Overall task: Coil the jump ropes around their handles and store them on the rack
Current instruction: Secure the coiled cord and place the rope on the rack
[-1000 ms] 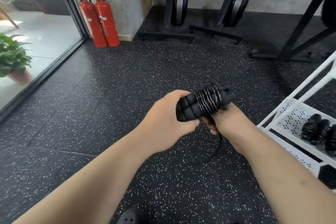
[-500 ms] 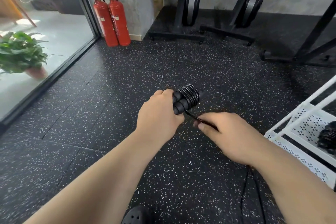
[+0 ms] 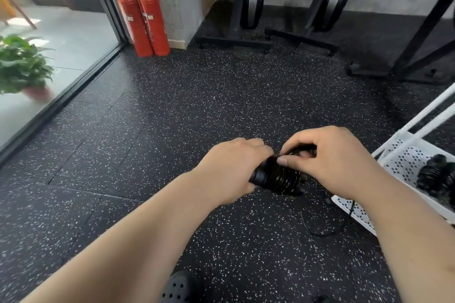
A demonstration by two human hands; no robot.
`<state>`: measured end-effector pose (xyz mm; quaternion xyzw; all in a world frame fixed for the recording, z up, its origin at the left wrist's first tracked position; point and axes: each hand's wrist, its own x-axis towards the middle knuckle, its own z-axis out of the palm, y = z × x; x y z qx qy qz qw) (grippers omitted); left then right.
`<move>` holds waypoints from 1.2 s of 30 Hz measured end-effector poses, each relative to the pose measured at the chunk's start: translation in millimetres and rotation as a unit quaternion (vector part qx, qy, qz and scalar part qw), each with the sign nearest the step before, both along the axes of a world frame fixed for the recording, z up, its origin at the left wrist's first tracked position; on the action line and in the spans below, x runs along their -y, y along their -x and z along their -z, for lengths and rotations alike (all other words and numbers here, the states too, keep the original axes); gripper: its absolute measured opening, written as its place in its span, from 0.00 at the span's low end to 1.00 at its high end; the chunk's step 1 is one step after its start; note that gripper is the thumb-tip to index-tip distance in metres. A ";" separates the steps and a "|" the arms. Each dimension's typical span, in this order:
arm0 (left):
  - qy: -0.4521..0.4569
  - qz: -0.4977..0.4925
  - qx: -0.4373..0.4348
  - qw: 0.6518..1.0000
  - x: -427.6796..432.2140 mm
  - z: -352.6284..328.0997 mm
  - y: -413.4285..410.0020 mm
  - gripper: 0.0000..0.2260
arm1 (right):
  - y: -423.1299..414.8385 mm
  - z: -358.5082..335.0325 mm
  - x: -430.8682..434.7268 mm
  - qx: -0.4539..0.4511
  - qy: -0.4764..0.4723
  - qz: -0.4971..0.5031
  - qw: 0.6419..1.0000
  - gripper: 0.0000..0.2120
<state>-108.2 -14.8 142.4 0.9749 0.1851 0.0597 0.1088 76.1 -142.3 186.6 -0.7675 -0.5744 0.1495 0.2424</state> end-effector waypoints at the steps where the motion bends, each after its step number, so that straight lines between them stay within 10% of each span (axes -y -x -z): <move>1: 0.005 0.018 0.001 1.000 0.9 0.1 -0.1 0.21 | -3.1 0.1 0.3 -0.022 0.007 0.003 1.000 0.05; 17: 0.391 -0.015 0.130 0.911 11.6 -37.3 6.1 0.24 | -23.6 1.8 -0.1 -0.406 0.017 0.042 0.913 0.06; 30: 0.569 -0.102 0.221 0.785 2.0 -21.0 -0.8 0.24 | 9.1 24.9 -22.5 -0.272 0.026 0.065 0.960 0.29; 36: 0.428 -0.187 0.219 0.857 -2.4 -18.1 -1.6 0.22 | 15.5 19.3 -21.4 -0.118 0.051 0.030 0.991 0.24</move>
